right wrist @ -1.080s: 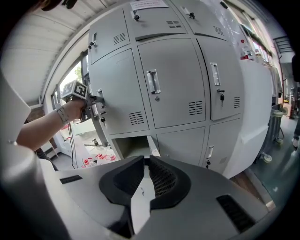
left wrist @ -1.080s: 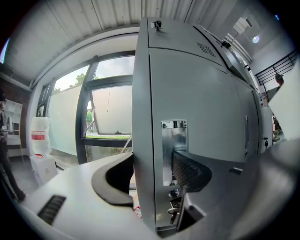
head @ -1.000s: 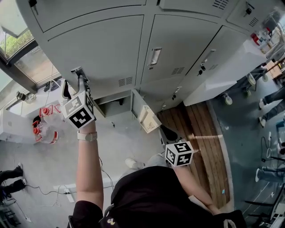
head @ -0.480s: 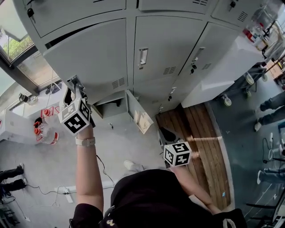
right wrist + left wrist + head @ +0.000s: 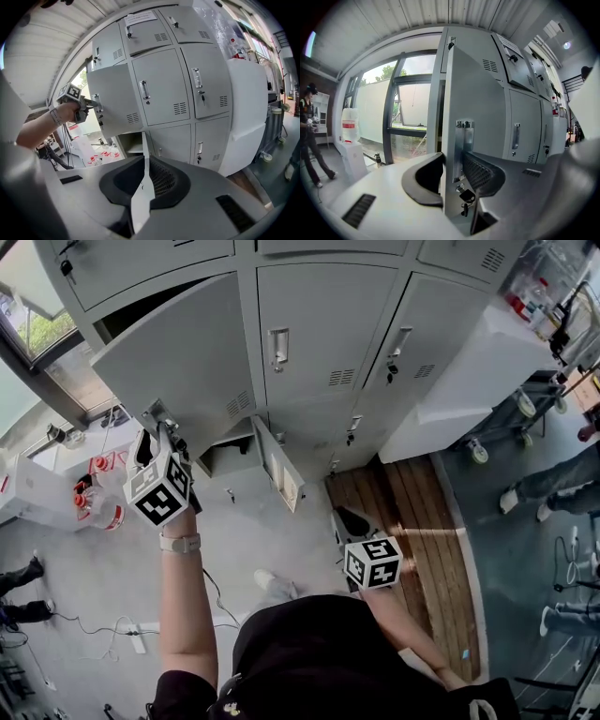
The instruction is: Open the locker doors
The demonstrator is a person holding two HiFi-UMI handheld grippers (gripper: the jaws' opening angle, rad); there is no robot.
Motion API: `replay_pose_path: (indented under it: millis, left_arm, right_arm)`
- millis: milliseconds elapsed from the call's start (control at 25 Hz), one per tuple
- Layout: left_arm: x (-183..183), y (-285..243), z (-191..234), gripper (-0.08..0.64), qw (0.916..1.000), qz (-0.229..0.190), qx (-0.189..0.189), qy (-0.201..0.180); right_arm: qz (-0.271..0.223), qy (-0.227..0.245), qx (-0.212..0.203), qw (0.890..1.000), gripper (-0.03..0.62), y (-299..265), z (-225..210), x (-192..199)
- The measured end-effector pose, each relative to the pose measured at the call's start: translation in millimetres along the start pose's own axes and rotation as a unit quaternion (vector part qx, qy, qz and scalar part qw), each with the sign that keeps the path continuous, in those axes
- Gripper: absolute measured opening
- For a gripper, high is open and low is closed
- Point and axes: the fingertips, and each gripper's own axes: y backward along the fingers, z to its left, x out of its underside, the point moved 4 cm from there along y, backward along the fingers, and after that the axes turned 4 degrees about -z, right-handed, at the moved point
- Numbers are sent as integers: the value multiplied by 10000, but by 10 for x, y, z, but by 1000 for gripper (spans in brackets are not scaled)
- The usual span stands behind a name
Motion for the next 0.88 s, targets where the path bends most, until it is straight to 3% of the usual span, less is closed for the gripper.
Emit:
replay_pose_path:
  millis: [480, 880]
  left_arm:
    - [107, 703, -556, 107, 9998, 37, 171, 55]
    - [181, 1066, -1139, 92, 9992, -19, 386, 78]
  right_arm:
    - [-97, -45, -59, 9999, 57, 635, -298, 212]
    - [-186, -264, 286, 9991, 57, 1265, -695, 475]
